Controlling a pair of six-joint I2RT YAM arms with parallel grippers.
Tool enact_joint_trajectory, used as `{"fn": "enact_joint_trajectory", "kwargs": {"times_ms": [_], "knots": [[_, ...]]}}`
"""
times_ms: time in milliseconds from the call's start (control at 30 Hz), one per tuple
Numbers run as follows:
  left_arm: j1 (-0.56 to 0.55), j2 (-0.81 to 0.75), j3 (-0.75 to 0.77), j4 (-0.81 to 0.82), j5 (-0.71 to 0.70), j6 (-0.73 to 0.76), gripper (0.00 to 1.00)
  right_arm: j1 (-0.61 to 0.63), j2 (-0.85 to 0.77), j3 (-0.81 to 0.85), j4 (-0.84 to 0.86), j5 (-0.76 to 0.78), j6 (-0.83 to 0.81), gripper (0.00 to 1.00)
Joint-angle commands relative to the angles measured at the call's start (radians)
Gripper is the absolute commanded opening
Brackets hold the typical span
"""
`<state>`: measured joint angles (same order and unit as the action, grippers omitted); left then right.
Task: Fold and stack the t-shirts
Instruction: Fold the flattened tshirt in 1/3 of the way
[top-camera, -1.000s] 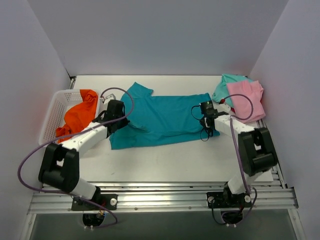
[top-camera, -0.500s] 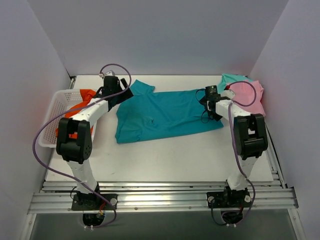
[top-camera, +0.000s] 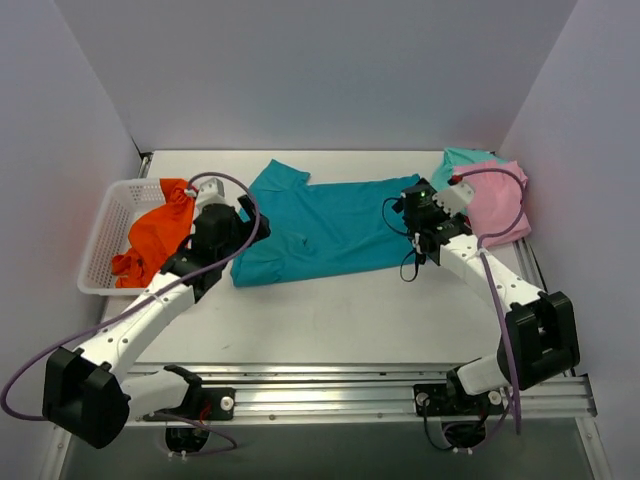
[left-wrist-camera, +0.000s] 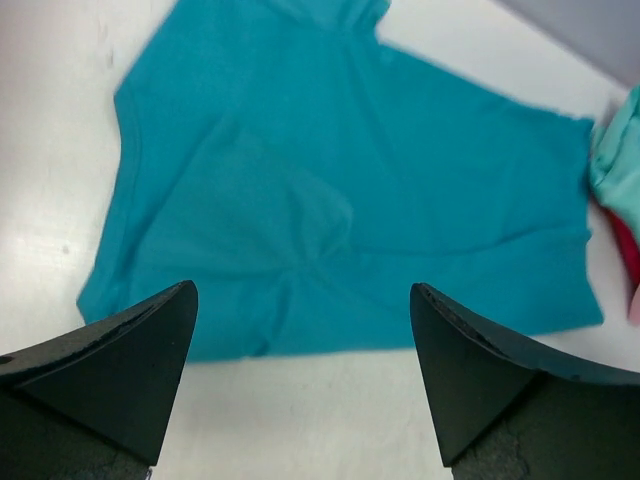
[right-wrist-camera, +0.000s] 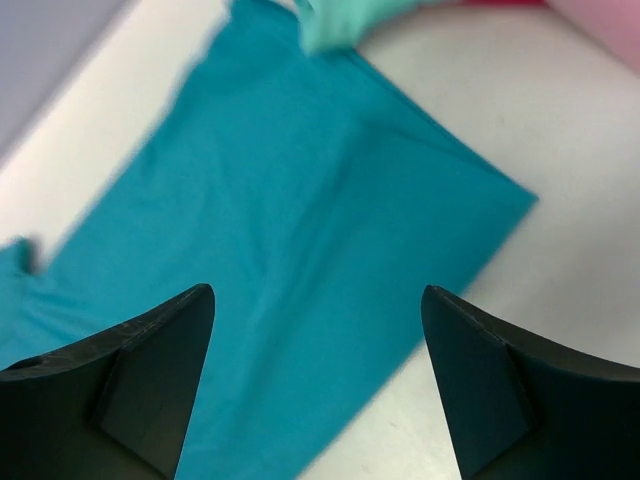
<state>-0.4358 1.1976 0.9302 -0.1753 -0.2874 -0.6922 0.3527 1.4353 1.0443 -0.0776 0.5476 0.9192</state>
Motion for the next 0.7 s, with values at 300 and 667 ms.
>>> {"fn": "enact_joint_trajectory", "kwargs": {"times_ms": [300,667], "knots": [[-0.106,0.042,-0.295,0.023,-0.136,-0.248,0.96,0.022,-0.053,-0.381,0.130,-0.005,0.044,0.86],[-0.104,0.123,-0.330,0.034,-0.156,-0.340,0.96,-0.030,0.023,-0.342,0.131,0.055,0.037,0.88]]}}
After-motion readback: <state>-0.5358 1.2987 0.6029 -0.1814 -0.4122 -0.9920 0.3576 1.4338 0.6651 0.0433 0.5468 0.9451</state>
